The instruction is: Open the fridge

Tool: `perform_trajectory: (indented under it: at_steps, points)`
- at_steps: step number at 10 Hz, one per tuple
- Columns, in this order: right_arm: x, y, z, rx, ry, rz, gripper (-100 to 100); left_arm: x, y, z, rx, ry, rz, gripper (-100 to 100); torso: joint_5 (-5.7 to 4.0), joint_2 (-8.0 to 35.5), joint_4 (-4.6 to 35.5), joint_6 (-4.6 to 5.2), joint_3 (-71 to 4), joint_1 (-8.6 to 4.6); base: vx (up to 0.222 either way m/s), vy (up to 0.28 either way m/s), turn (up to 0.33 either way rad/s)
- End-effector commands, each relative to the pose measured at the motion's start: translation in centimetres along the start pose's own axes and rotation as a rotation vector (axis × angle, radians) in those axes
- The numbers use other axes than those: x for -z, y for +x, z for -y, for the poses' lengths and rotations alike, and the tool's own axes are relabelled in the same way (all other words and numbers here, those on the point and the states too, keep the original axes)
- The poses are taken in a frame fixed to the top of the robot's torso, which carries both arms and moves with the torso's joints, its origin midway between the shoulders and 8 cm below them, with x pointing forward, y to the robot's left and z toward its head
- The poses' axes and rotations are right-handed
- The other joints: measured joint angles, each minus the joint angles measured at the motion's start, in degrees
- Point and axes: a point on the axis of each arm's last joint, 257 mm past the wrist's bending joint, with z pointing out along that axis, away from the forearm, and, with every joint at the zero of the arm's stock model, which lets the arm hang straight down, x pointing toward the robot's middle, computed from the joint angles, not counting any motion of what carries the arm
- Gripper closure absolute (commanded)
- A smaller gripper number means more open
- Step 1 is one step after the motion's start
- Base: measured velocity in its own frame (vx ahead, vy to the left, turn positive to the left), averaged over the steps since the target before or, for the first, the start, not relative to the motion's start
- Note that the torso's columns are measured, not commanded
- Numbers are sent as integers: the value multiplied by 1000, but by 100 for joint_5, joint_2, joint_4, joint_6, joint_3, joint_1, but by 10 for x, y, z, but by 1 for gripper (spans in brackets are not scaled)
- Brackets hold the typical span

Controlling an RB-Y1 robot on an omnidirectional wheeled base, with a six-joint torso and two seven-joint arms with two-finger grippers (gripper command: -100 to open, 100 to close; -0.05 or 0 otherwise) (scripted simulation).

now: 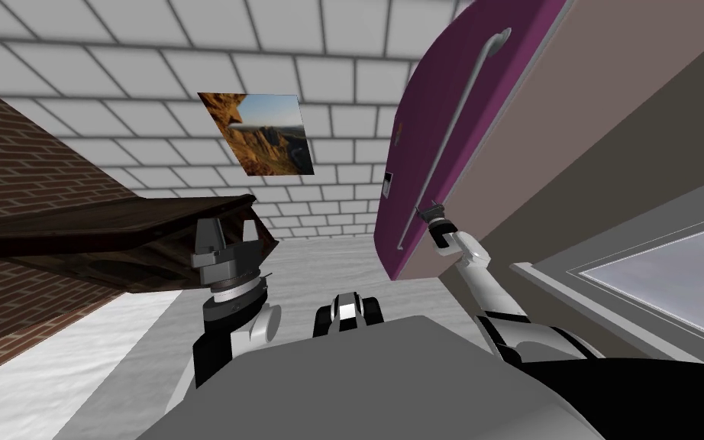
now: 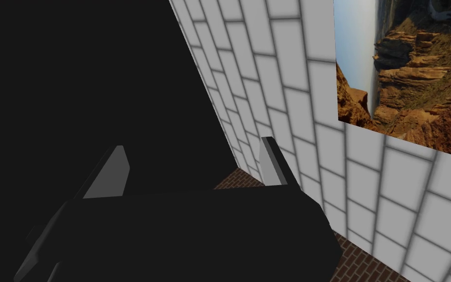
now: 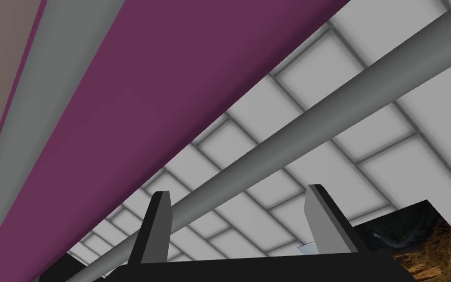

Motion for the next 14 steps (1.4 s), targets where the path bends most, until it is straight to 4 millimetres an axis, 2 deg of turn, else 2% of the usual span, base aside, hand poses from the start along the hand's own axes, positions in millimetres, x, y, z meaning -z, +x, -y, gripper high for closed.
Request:
perform_trajectory:
  at_steps: [1,2,5,6,7,9,10,11,12,13,14]
  points:
    - [-17,-8,37,105,63,-3,-100,0,0,0,0,0,0,0,-32,13,-17,25,13,-22,60,72,43]
    - [-17,-8,37,105,63,-3,-100,0,0,0,0,0,0,0,-49,28,-28,37,27,-13,56,81,-2]
    - [-28,-2,73,229,120,-37,-100,0,0,0,0,0,0,0,-58,70,-25,43,59,-3,47,68,9]
    - [-27,-5,66,203,108,-29,-100,0,0,0,0,0,0,0,-55,74,-24,43,61,3,16,35,-1]
    - [-32,-3,78,212,115,-36,-100,0,0,0,0,0,0,0,-59,79,-23,43,64,-9,36,13,45]
    - [-36,-3,88,214,119,-41,-100,0,0,0,0,0,0,0,-54,52,-28,35,45,-10,48,14,26]
    - [-32,1,80,212,108,-43,-100,0,0,0,0,0,0,0,-43,34,-24,29,27,-16,8,13,-12]
    - [-30,-3,73,211,113,-35,100,0,0,0,0,0,0,0,-49,36,-29,29,30,-15,-26,-24,-34]
    - [-28,-4,67,209,111,-32,100,0,0,0,0,0,0,0,-70,50,-42,38,46,-19,-49,-19,-4]
    - [-31,-8,76,199,120,-26,100,0,0,0,0,0,0,0,-76,69,-49,61,62,-16,-18,-4,18]
    - [-32,-4,84,213,153,-55,100,0,0,0,0,0,0,0,-71,70,-41,63,62,-12,35,98,54]
